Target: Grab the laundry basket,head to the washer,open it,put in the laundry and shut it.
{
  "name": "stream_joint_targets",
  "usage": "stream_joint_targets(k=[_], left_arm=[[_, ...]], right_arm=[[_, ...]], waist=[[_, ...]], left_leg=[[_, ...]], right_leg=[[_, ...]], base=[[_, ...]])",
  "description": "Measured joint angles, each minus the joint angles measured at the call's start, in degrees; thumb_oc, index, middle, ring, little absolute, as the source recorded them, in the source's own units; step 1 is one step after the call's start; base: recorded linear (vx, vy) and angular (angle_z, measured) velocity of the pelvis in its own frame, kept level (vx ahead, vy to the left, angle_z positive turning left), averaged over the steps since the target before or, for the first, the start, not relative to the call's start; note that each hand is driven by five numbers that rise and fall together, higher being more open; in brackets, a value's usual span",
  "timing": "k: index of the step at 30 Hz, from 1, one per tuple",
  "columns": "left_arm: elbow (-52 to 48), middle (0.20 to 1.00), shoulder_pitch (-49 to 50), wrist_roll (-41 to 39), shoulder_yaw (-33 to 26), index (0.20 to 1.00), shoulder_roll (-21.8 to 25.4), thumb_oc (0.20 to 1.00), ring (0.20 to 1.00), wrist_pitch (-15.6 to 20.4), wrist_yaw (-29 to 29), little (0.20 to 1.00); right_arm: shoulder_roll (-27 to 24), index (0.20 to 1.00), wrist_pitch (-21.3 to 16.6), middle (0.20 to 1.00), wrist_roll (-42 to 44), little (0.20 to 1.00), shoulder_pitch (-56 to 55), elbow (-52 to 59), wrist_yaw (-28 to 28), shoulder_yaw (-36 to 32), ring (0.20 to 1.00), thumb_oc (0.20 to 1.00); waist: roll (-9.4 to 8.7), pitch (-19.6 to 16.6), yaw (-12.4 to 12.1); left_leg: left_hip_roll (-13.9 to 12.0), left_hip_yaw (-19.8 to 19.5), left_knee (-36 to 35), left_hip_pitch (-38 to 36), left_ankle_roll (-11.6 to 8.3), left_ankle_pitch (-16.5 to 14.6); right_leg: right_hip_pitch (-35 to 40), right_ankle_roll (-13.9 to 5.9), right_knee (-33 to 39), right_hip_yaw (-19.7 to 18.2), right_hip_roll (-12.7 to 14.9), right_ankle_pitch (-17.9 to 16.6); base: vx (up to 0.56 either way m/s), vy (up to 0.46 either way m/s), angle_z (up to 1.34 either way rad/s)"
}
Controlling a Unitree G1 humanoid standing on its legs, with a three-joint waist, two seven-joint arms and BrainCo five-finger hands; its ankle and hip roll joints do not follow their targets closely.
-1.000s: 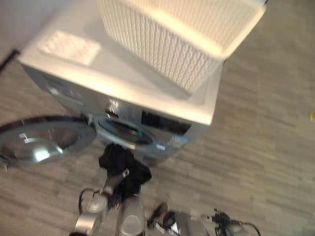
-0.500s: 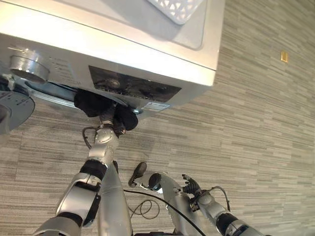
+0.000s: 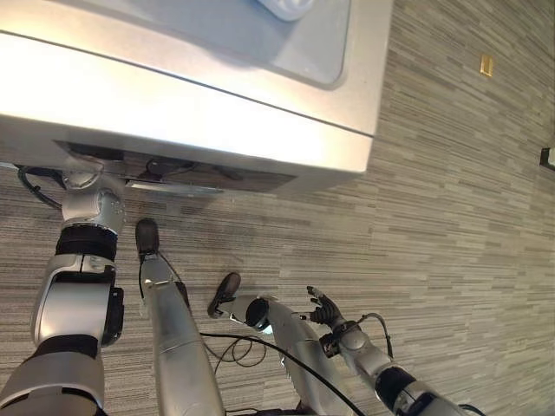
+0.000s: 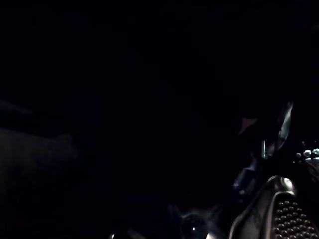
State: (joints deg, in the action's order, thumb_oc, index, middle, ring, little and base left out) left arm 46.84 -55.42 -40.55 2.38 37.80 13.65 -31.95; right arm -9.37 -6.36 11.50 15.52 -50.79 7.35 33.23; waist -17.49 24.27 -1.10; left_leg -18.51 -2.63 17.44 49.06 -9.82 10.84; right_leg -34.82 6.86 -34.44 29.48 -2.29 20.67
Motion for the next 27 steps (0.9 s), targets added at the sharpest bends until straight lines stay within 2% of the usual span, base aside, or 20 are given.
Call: stream_joint_targets(k=[4,8,9,11,14,15,17,19,20,21,22,23,24,25,26,27], left_arm=[[6.0,0.2,-6.7,-1.2,1.2,0.2,0.3,0.2,0.2,0.0,-0.2,0.2],[6.3,0.2,-9.1,-6.8,3.7,0.2,-0.1,0.2,0.2,0.3,1.1,0.2],[6.1,0.2,-9.6,-10.7,2.6,0.2,-2.1,0.2,0.2,1.3,1.5,0.2],[4.5,0.2,-10.1,-21.3,-3.5,0.2,-7.4,0.2,0.2,4.9,2.6,0.2],[2.5,0.2,-8.7,-30.2,-6.5,0.2,-9.5,0.2,0.2,10.2,3.5,0.2],[2.5,1.0,-8.6,-31.7,-6.5,1.0,-10.0,1.0,1.0,11.6,3.6,1.0],[3.2,1.0,-8.6,-34.6,-4.9,1.0,-9.1,1.0,1.0,11.7,3.7,1.0],[9.0,1.0,-9.3,-34.7,2.9,1.0,-3.5,1.0,1.0,6.4,5.1,1.0],[12.1,1.0,-10.0,-31.1,9.2,1.0,0.2,1.0,1.0,2.2,6.9,1.0],[12.5,1.0,-9.9,-28.8,11.3,1.0,0.7,1.0,1.0,1.2,8.2,1.0],[13.0,1.0,-10.3,-23.8,14.1,1.0,2.6,1.0,1.0,-1.5,10.5,1.0],[13.4,1.0,-10.6,-20.0,18.9,1.0,4.8,1.0,1.0,-3.3,12.1,1.0],[13.3,1.0,-11.0,-14.5,20.9,1.0,6.1,1.0,1.0,-5.4,14.2,1.0],[13.3,1.0,-11.0,-14.5,20.9,1.0,6.1,1.0,1.0,-5.4,14.2,1.0],[14.7,1.0,-14.6,-5.9,26.7,1.0,7.4,1.0,1.0,-8.4,17.7,1.0],[15.7,1.0,-16.1,-3.0,28.1,1.0,7.5,1.0,1.0,-9.2,18.8,1.0]], right_arm=[[-1.5,1.0,0.0,1.0,0.0,1.0,-0.1,0.0,-0.4,2.0,1.0,1.0],[-2.9,1.0,0.1,1.0,-0.5,1.0,-1.0,0.2,-1.5,4.0,1.0,1.0],[-3.1,1.0,0.1,1.0,-0.5,1.0,-1.5,0.2,-1.4,3.9,1.0,1.0],[-3.2,1.0,0.7,1.0,-0.5,1.0,-1.5,-0.3,-1.4,3.4,1.0,1.0],[-3.1,1.0,1.6,1.0,-0.6,1.0,-2.2,0.0,-1.2,3.1,1.0,1.0],[-3.1,1.0,1.8,1.0,-0.6,1.0,-2.4,0.1,-1.2,3.1,1.0,1.0],[-3.3,1.0,2.8,1.0,-0.6,1.0,-3.3,1.7,-1.2,2.8,1.0,1.0],[-4.4,1.0,3.6,1.0,-0.6,1.0,-3.4,4.5,-1.5,2.2,1.0,1.0],[-6.5,1.0,3.8,1.0,-0.6,1.0,-3.5,7.5,-1.5,1.4,1.0,1.0],[-7.5,1.0,3.7,1.0,-0.6,1.0,-3.7,8.8,-1.6,0.8,1.0,1.0],[-8.5,1.0,3.7,1.0,-0.6,1.0,-3.5,9.2,-1.8,0.1,1.0,1.0],[-8.9,1.0,3.8,1.0,-0.6,1.0,-3.6,9.4,-2.3,-0.7,1.0,1.0],[-9.6,1.0,3.8,1.0,-0.6,1.0,-3.9,9.5,-2.6,-1.0,1.0,1.0],[-9.6,1.0,3.8,1.0,-0.6,1.0,-3.9,9.5,-2.6,-1.0,1.0,1.0],[-10.3,1.0,3.9,1.0,-0.6,1.0,-4.4,9.1,-3.7,-1.0,1.0,1.0],[-10.3,1.0,3.9,1.0,-0.6,1.0,-4.4,8.9,-3.9,-0.9,1.0,1.0]], waist=[[-0.8,-0.6,0.3],[-3.61,-2.8,0.7],[-4.18,-3.3,0.8],[-4.68,-3.7,1.1],[-4.73,-3.7,1.4],[-4.72,-3.7,1.4],[-4.56,-3.6,1.1],[-3.74,-2.9,1.0],[-2.31,-1.8,0.8],[-1.73,-1.3,0.8],[-1.03,-0.8,-0.1],[-0.74,-0.6,-0.2],[-0.08,-0.1,-0.6],[-0.08,-0.1,-0.6],[0.84,0.6,-1.7],[1.06,0.8,-1.8]], left_leg=[[-0.4,-0.5,-0.6,0.4,-0.77,0.5],[-1.0,-1.7,-0.9,1.6,-1.27,1.2],[-1.0,-1.6,-1.4,1.7,-1.39,1.3],[-0.8,-1.8,-1.9,2.3,-1.23,1.9],[-0.5,-1.5,-2.2,2.3,-0.95,2.2],[-0.5,-1.5,-2.3,2.2,-0.85,2.4],[-0.4,-1.5,-2.7,1.7,-0.89,2.7],[-0.4,-1.2,-2.7,-0.1,-0.85,2.7],[-0.4,-1.1,-2.9,-1.6,-0.86,2.7],[-0.5,-1.1,-3.0,-1.9,-0.88,2.7],[-0.6,-0.8,-3.7,-2.0,-1.07,3.0],[-0.6,-0.7,-4.0,-1.9,-1.06,3.3],[-0.6,-0.7,-3.9,-1.9,-1.02,3.3],[-0.6,-0.7,-3.9,-1.9,-1.02,3.3],[-0.6,-0.7,-3.9,-2.0,-1.02,3.3],[-0.6,-0.7,-3.9,-1.8,-1.01,3.4]], right_leg=[[0.1,0.51,1.0,0.3,-0.8,-0.3],[-0.6,0.84,1.6,1.1,-1.8,-0.5],[-0.9,0.85,1.7,1.1,-1.8,-0.5],[-1.4,0.9,1.9,1.3,-1.8,-0.5],[-1.4,0.76,2.1,1.3,-1.6,-0.7],[-1.4,0.75,2.1,1.3,-1.5,-0.7],[-1.1,0.71,2.3,1.3,-1.5,-0.8],[0.5,0.64,2.3,1.2,-1.4,-0.9],[2.1,0.48,2.7,1.2,-1.5,-1.0],[2.3,0.49,2.7,1.2,-1.5,-1.0],[1.9,0.51,2.6,1.1,-1.5,-1.0],[1.6,0.54,2.4,1.1,-1.5,-1.0],[1.5,0.54,2.1,1.1,-1.4,-1.0],[1.5,0.54,2.1,1.1,-1.4,-1.0],[1.5,0.55,1.8,1.2,-1.4,-1.0],[1.5,0.55,1.8,1.3,-1.4,-1.0]], base=[[0.03,-0.023,0.01],[0.05,-0.042,0.02],[0.04,-0.04,0.05],[0.01,-0.013,0.08],[0.0,0.0,0.01],[0.0,0.0,0.0],[-0.02,0.038,0.01],[-0.03,0.043,-0.04],[-0.03,0.039,-0.01],[-0.03,0.034,-0.03],[-0.03,0.029,-0.05],[-0.04,0.015,-0.05],[0.0,0.0,0.0],[0.0,0.0,0.0],[0.0,0.0,0.0],[0.0,0.0,0.0]])
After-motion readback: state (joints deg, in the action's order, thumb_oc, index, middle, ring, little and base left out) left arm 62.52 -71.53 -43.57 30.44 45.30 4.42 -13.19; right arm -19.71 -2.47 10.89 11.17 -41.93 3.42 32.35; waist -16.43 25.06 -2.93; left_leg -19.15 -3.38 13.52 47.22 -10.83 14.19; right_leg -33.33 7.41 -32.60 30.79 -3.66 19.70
